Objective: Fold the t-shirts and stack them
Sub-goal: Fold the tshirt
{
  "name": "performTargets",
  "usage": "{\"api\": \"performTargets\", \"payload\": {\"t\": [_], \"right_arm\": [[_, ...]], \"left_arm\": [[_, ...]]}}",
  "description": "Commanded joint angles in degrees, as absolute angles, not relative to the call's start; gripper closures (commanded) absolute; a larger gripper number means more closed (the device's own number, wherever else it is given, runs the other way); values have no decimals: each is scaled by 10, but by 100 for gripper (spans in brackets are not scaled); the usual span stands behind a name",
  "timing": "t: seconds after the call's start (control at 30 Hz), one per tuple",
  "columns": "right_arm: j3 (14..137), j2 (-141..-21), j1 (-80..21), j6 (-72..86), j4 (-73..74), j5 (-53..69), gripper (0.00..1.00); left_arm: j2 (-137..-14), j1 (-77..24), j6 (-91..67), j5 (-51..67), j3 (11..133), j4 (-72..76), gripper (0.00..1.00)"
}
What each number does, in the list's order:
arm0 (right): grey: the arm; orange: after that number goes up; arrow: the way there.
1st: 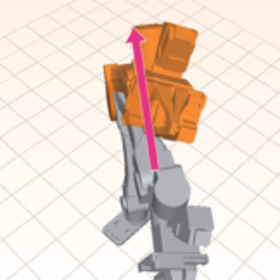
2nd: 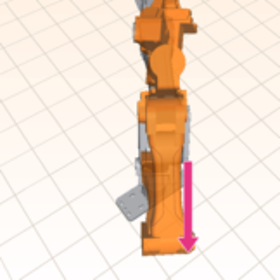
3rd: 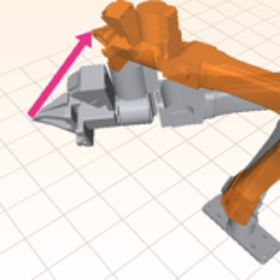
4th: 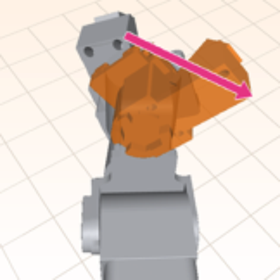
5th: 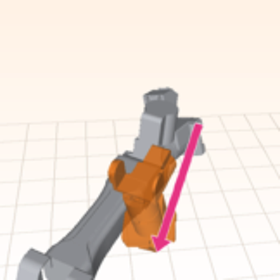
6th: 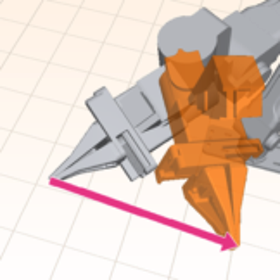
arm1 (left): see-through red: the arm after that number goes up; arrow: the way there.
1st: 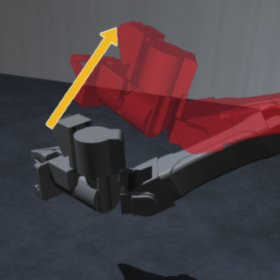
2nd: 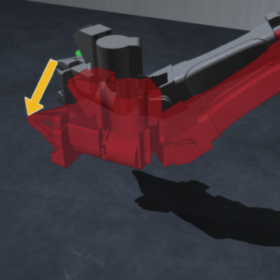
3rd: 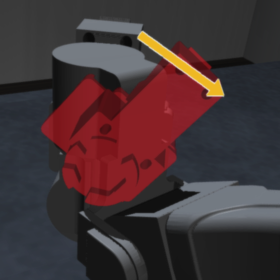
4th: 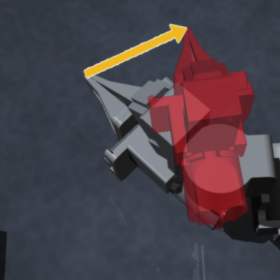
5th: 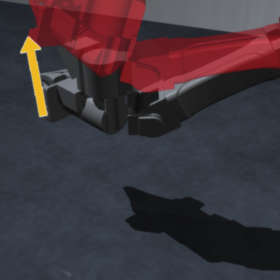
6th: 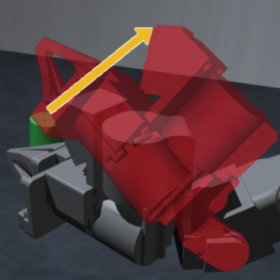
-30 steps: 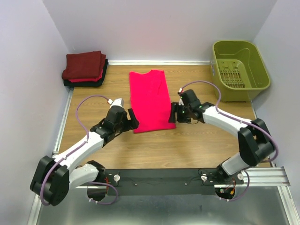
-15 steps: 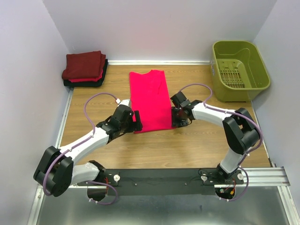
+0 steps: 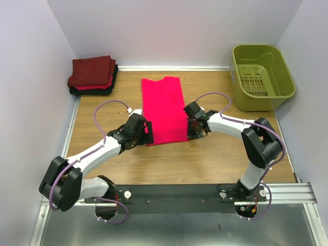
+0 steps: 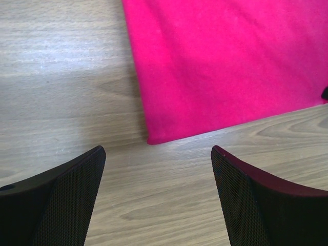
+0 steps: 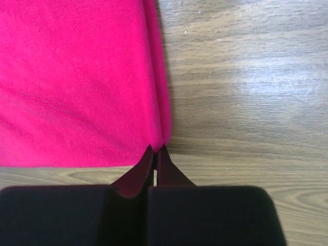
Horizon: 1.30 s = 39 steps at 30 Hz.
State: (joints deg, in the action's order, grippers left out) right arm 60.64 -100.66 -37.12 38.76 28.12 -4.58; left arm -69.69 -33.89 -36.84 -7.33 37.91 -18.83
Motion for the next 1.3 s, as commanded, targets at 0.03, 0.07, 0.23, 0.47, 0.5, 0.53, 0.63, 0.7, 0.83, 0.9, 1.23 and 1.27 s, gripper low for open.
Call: {"api": "performTargets", "payload": {"t": [0.03, 0.07, 0.23, 0.47, 0.5, 0.53, 0.63, 0.7, 0.83, 0.9, 1.23, 1.27], "right_arm": [[580, -1037, -378, 393, 327, -59, 99], [580, -1035, -378, 390, 326, -60, 99], [584, -1029, -380, 380, 327, -58, 99], [585, -1022, -380, 380, 327, -58, 99], [585, -1022, -381, 379, 327, -56, 100], [585, -1021, -381, 378, 327, -55, 99], [586, -1023, -381, 374, 327, -52, 99], [586, -1023, -381, 371, 326, -51, 99], [588, -1027, -381, 360, 326, -45, 99], [588, -1027, -382, 357, 326, -44, 99], [584, -1033, -381, 333, 326, -37, 99], [584, -1033, -381, 332, 326, -37, 99]], "left_arm": [[-710, -342, -369, -97, 395, -209, 9], [-716, -343, -374, -97, 397, -210, 9], [-736, -343, -392, -93, 404, -208, 19], [-759, -345, -430, -94, 409, -210, 46], [-763, -346, -434, -96, 410, -212, 46], [-765, -349, -439, -99, 410, -214, 46], [-778, -354, -460, -105, 410, -223, 46], [-787, -360, -475, -105, 410, -223, 46], [-798, -364, -500, -119, 412, -226, 45], [-804, -364, -508, -125, 415, -224, 45], [-831, -366, -543, -140, 430, -217, 45], [-832, -367, -544, -139, 431, -215, 45]]}}
